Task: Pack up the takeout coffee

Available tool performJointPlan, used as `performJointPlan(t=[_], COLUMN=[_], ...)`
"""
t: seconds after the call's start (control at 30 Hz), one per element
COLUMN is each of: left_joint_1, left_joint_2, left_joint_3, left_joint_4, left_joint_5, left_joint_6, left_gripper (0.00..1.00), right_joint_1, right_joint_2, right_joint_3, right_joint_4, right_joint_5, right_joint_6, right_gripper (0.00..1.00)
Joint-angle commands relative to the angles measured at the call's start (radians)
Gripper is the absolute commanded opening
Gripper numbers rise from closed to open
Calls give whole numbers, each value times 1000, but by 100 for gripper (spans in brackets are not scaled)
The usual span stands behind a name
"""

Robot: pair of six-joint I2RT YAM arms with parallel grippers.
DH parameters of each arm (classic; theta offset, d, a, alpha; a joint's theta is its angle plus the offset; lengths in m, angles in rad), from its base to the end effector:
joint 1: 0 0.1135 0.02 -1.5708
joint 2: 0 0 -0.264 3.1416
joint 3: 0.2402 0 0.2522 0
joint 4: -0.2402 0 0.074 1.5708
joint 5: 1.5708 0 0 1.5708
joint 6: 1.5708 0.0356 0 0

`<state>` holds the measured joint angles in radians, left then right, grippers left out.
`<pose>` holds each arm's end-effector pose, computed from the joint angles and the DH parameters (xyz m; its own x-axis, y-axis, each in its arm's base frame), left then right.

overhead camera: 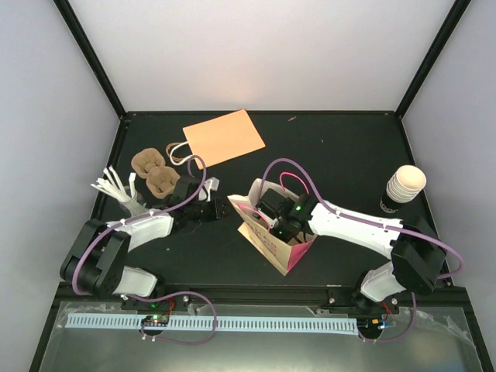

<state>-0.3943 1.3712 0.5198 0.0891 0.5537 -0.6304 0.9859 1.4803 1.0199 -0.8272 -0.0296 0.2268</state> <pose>0.2233 -0.1132 0.1555 -0.9146 -0.1625 -0.3702 0.1718 0.6727 -0.7197 0.1498 0.2281 0.2161 -0.7050 -0.6575 -0.2659 -0.6973 0.7110 0.0905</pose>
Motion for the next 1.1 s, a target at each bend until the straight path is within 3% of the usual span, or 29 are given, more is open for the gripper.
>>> performJointPlan(t=[0.0, 0.53, 1.07], left_joint_1=[-16, -58, -113], left_joint_2=[36, 166, 325], left_joint_3=[41, 71, 208], left_joint_4=[84, 170, 194], left_joint_5=[25, 21, 61], left_joint_6=[-10, -31, -43], left_gripper=[22, 7, 6], right_joint_1=[-8, -39, -53], right_joint_2=[10, 37, 65], right_joint_3=[-6, -29, -13], right_joint_4=[28, 59, 57], right_joint_5=[65, 60, 34], right_joint_6=[24, 10, -1], right_gripper=[1, 1, 1])
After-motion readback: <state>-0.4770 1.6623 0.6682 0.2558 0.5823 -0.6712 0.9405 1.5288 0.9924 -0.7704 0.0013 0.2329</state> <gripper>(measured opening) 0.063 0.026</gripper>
